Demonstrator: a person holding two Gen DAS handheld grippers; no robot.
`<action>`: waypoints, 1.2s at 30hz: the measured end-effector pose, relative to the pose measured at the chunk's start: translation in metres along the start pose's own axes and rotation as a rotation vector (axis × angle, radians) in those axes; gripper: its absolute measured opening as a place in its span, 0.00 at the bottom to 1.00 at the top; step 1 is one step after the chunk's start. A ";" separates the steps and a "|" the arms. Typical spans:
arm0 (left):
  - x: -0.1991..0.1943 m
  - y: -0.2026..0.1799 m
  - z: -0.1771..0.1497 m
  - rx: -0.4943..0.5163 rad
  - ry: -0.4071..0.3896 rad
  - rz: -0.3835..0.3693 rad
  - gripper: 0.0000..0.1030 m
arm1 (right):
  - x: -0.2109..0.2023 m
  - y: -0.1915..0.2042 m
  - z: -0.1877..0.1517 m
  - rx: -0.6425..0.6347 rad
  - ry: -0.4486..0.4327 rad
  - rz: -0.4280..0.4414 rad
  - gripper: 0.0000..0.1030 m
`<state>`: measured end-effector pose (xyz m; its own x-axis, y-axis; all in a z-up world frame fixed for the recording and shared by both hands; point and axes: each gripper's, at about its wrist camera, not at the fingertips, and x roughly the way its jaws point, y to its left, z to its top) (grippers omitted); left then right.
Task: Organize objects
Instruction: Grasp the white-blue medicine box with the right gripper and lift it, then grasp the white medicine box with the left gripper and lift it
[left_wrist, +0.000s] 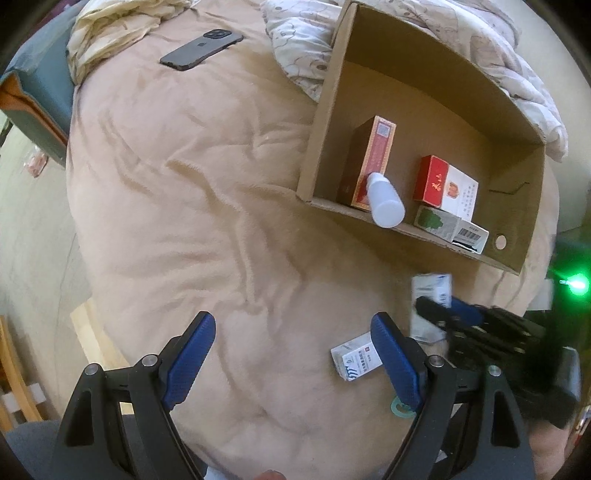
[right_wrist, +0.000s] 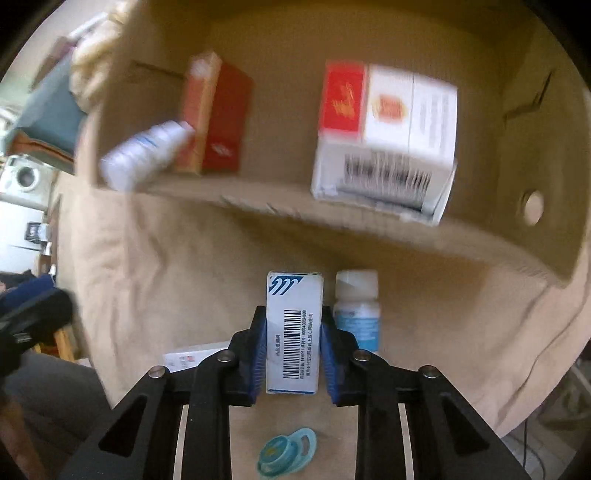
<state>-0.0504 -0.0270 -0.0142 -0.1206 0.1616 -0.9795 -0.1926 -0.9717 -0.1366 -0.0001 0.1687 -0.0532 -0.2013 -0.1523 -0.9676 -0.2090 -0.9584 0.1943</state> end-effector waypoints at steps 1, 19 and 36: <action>0.001 0.000 0.000 -0.007 0.006 0.004 0.82 | -0.007 0.001 -0.002 -0.001 -0.021 0.022 0.27; 0.057 -0.030 -0.028 -0.215 0.140 -0.036 0.94 | -0.077 -0.071 -0.020 0.034 -0.189 0.093 0.27; 0.093 -0.081 -0.038 -0.207 0.171 0.164 0.93 | -0.102 -0.069 -0.012 0.030 -0.270 0.127 0.27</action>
<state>-0.0096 0.0599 -0.1002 0.0355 -0.0141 -0.9993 0.0200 -0.9997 0.0148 0.0464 0.2479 0.0303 -0.4738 -0.1970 -0.8583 -0.1930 -0.9277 0.3194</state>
